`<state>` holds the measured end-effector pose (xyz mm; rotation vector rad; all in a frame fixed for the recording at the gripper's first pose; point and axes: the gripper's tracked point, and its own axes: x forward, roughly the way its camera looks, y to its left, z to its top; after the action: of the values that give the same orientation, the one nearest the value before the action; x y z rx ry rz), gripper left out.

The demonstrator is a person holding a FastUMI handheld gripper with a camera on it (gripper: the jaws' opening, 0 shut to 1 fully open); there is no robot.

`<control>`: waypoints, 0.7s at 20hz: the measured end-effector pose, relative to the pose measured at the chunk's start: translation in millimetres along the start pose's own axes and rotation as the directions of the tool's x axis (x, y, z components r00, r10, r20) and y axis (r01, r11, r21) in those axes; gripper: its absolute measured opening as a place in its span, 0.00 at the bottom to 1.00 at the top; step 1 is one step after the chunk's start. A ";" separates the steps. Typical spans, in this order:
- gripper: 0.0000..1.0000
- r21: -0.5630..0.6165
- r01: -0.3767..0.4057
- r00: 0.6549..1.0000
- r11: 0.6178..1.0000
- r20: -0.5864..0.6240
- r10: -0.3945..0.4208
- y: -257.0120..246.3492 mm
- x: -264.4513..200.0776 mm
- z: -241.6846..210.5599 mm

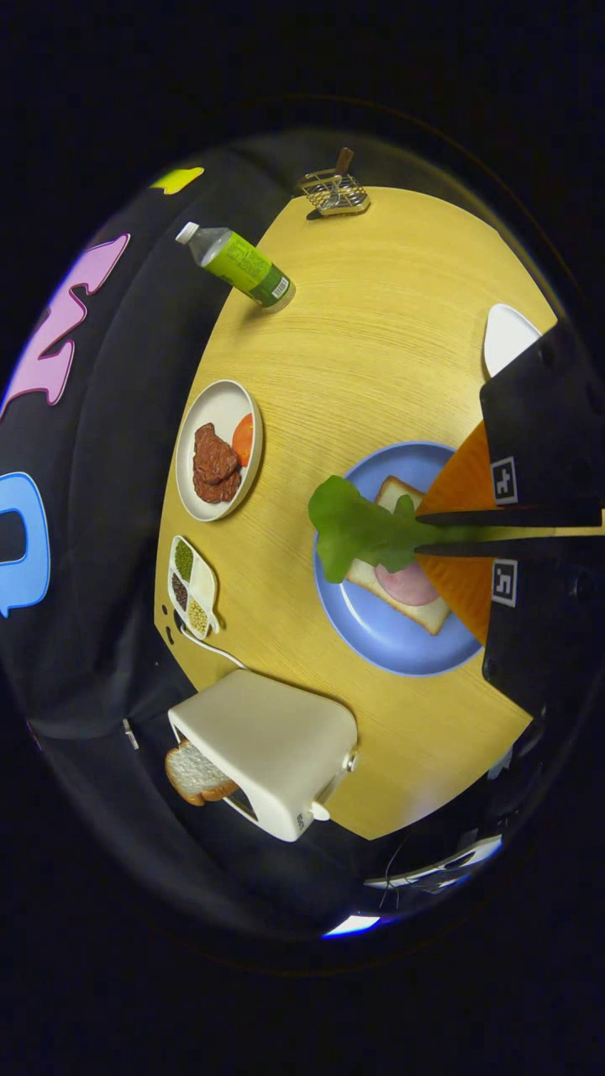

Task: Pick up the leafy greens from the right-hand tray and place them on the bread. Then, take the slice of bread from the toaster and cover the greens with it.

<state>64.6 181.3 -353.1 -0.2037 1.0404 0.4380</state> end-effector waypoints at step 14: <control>0.58 0.016 0.022 1.000 1.000 -0.023 -0.021 7.2 19.8 1.0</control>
<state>70.7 193.2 -369.6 -0.2053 1.0629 0.4082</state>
